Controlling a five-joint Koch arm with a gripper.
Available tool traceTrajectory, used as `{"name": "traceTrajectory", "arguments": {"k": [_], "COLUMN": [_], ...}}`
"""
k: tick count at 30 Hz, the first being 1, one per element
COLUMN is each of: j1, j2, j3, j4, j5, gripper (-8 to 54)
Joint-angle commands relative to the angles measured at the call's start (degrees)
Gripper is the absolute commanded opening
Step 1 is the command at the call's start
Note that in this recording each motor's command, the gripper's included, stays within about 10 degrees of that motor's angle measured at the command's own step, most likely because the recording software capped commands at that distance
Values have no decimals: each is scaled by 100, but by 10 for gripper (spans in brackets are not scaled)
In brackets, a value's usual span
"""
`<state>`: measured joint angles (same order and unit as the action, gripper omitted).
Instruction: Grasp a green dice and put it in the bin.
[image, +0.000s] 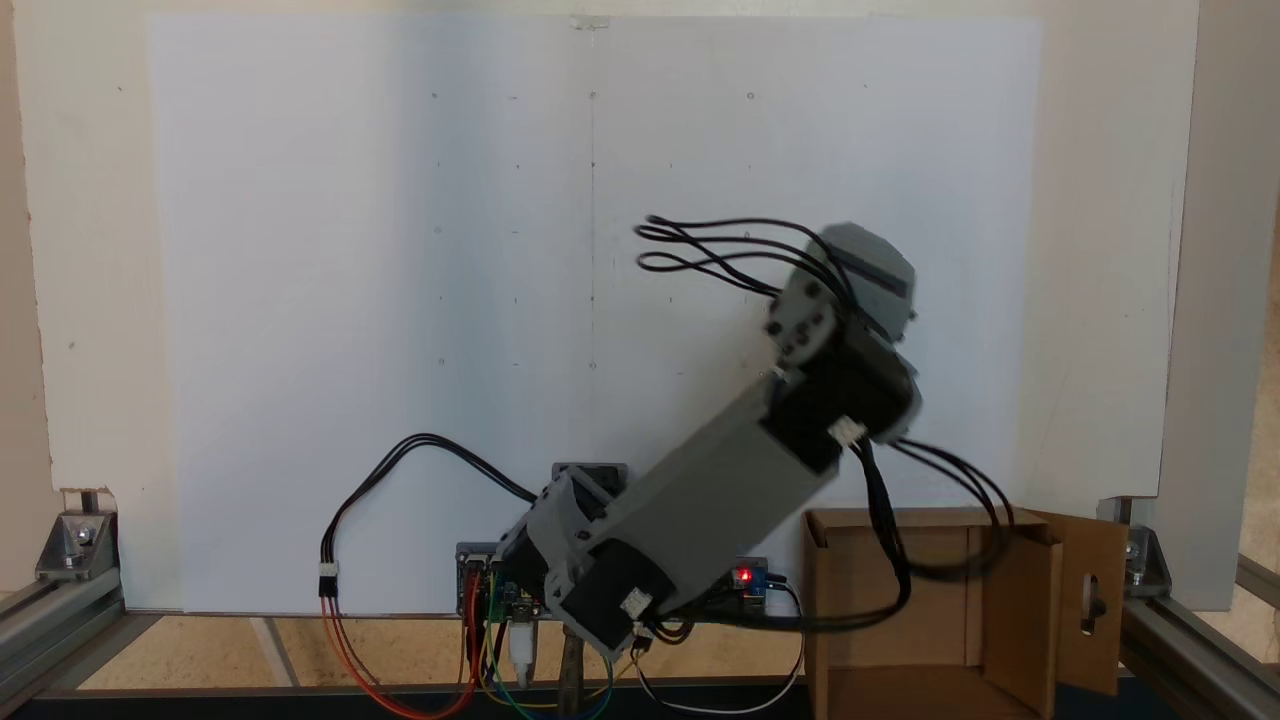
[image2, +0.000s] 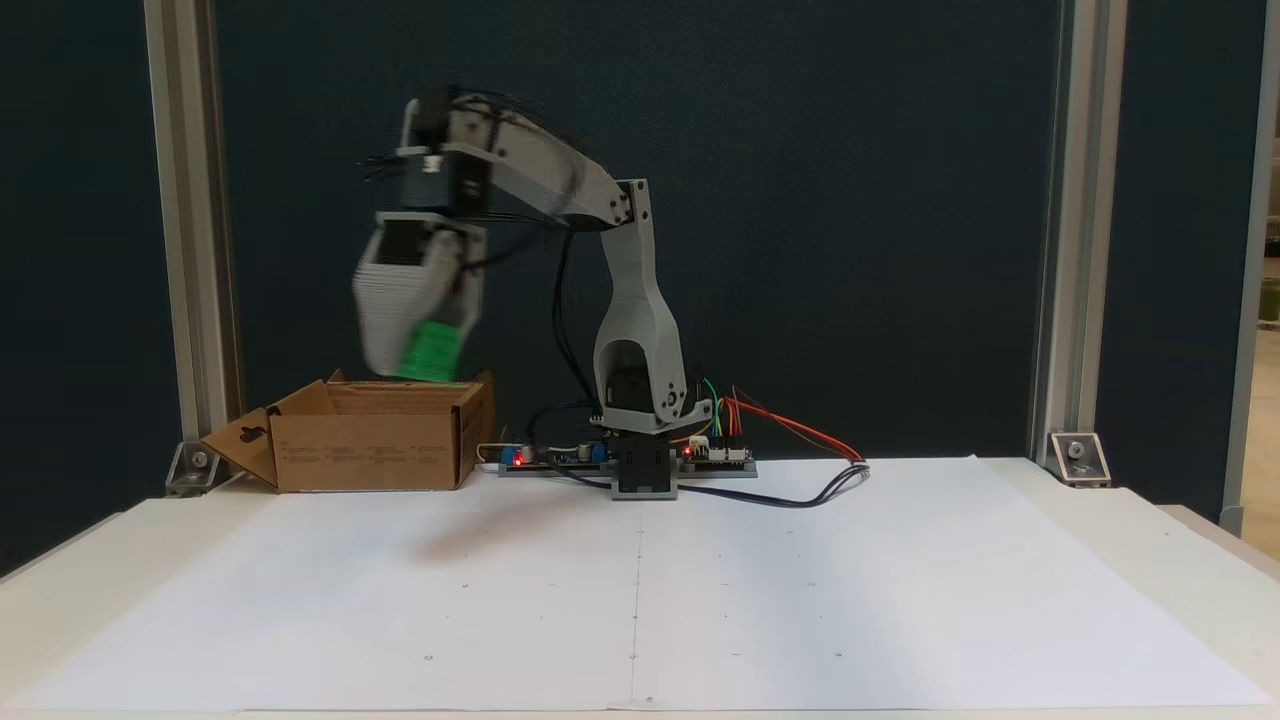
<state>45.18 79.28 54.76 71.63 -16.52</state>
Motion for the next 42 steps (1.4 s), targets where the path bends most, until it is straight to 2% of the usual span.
{"name": "traceTrajectory", "arguments": {"k": [1, 14, 22, 23, 24, 28, 31, 34, 36, 42], "j1": [554, 4518, 5827, 5959, 6047, 6152, 6091, 5739, 5089, 2595], "j2": [483, 606, -448, -448, -457, -519, -501, -149, 255, 1283], "j3": [-149, -167, 589, 853, 1090, 1274, 1266, 1239, 1239, 1239], "j4": [53, -272, -211, -211, -229, -422, -1160, -2213, -2978, -4823], "j5": [272, -246, -448, -439, -422, -334, -290, 519, 1125, 1204], "gripper": [115, 115, 115, 130, 295, 445, 453, 440, 437, 440]}}
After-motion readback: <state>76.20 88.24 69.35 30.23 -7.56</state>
